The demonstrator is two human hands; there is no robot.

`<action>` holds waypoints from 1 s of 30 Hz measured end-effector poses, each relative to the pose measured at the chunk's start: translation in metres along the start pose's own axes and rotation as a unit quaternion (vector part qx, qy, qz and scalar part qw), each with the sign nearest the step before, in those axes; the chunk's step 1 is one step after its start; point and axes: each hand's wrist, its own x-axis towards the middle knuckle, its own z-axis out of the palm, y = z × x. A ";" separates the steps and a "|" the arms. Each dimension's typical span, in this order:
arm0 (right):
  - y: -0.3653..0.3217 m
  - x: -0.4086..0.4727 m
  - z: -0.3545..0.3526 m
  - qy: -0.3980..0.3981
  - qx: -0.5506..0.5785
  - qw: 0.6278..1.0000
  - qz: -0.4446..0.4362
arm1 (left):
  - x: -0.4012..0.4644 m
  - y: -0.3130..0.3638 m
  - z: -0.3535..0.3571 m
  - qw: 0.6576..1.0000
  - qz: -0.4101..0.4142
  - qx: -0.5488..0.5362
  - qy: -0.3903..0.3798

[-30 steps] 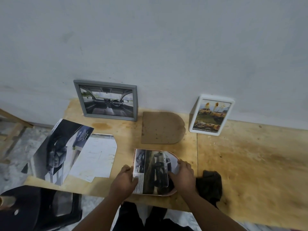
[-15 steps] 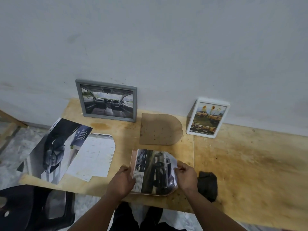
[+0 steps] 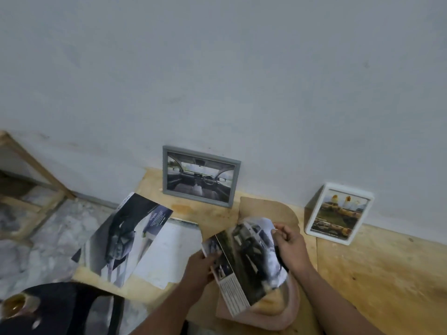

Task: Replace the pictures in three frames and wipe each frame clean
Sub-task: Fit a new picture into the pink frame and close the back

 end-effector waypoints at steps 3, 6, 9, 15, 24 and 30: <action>-0.039 0.009 0.060 -0.048 0.043 0.998 0.018 | 0.006 0.026 -0.042 0.992 0.023 -0.099 0.076; -0.064 0.009 0.129 -0.142 0.037 0.989 0.035 | 0.017 0.049 -0.109 0.975 0.024 -0.162 0.153; -0.068 0.019 0.206 -0.199 -0.070 0.977 0.008 | 0.024 0.062 -0.174 0.968 0.048 -0.117 0.217; -0.047 0.038 0.355 -0.239 -0.187 0.953 -0.014 | 0.047 0.052 -0.295 0.930 0.062 -0.004 0.364; -0.006 0.033 0.373 -0.184 -0.301 0.936 -0.012 | 0.067 0.006 -0.353 0.801 0.059 0.475 0.360; 0.013 0.048 0.319 -0.196 -0.552 0.810 -0.011 | 0.086 -0.004 -0.345 0.701 0.141 0.681 0.158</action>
